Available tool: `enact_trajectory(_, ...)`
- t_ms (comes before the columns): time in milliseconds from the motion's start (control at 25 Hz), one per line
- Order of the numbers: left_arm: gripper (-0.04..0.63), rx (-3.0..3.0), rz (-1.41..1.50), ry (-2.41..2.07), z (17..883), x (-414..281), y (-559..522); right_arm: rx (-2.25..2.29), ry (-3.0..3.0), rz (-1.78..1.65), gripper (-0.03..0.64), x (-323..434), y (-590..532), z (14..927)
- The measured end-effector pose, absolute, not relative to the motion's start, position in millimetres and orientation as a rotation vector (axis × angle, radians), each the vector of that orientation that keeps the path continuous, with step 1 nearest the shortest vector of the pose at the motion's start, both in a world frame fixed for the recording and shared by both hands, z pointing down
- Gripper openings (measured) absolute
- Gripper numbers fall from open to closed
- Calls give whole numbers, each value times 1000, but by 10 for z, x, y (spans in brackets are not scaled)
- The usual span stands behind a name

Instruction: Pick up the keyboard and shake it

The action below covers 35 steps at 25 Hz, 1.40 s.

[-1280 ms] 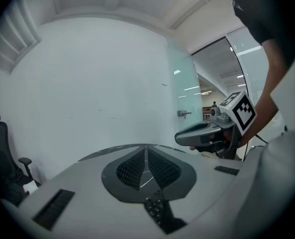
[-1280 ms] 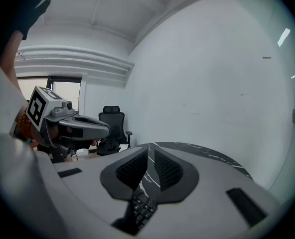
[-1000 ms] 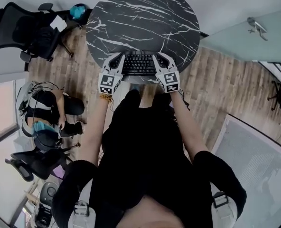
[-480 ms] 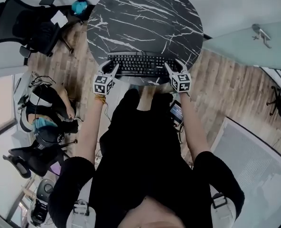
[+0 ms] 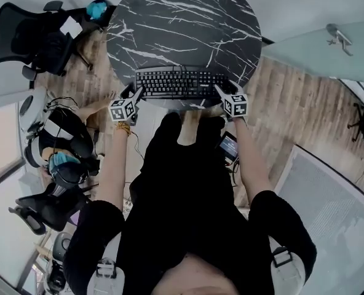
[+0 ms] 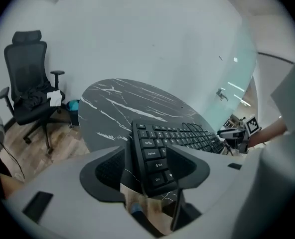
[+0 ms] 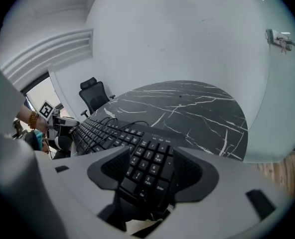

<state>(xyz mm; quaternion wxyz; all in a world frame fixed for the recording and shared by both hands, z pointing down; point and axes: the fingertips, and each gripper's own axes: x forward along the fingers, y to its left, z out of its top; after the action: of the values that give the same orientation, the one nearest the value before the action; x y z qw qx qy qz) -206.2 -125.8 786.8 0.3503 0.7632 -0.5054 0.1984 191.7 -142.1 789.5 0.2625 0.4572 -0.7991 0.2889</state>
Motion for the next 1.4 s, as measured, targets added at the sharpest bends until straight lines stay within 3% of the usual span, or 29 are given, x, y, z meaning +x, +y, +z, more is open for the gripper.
enact_trajectory(880,261,1906,500,-1239,7993,-1867,-1030,1334,-2165,965,250,2077,-1366,8056)
enact_trajectory(1400,261,1868,457,-1289,8008,-2014,-495,1162,-2174,900,250,1919,-1045,8082)
